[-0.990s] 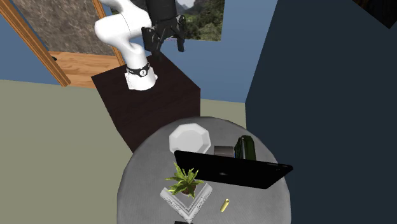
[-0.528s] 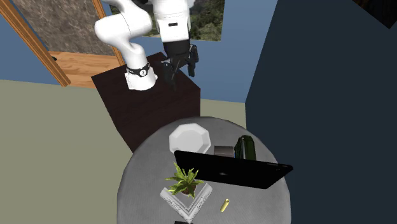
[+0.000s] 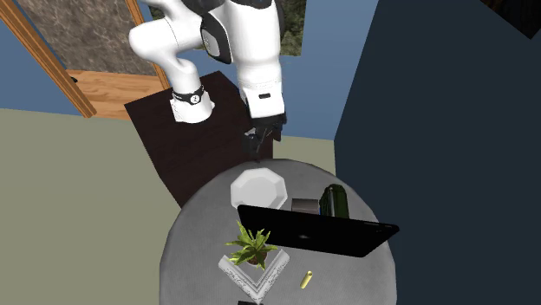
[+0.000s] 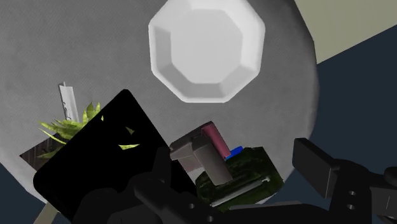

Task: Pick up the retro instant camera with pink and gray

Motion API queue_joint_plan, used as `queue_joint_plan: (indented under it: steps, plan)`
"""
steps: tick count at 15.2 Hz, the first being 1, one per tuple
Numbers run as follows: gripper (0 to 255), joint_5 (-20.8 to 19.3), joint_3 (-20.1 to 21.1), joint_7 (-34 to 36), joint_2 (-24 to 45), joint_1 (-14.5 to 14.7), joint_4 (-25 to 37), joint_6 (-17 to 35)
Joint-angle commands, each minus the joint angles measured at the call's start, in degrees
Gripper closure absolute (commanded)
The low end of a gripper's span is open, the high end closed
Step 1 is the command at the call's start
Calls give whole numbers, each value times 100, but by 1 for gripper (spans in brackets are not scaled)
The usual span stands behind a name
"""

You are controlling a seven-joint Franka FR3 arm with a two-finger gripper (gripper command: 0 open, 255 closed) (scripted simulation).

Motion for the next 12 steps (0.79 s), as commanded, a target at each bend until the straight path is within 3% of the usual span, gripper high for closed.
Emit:
queue_joint_plan:
  steps: [1, 12]
  plan:
    - [0, -7, 20, -31, 433, 20, 188, 221]
    - [0, -102, 75, -278, 2915, 78, 1756, 997]
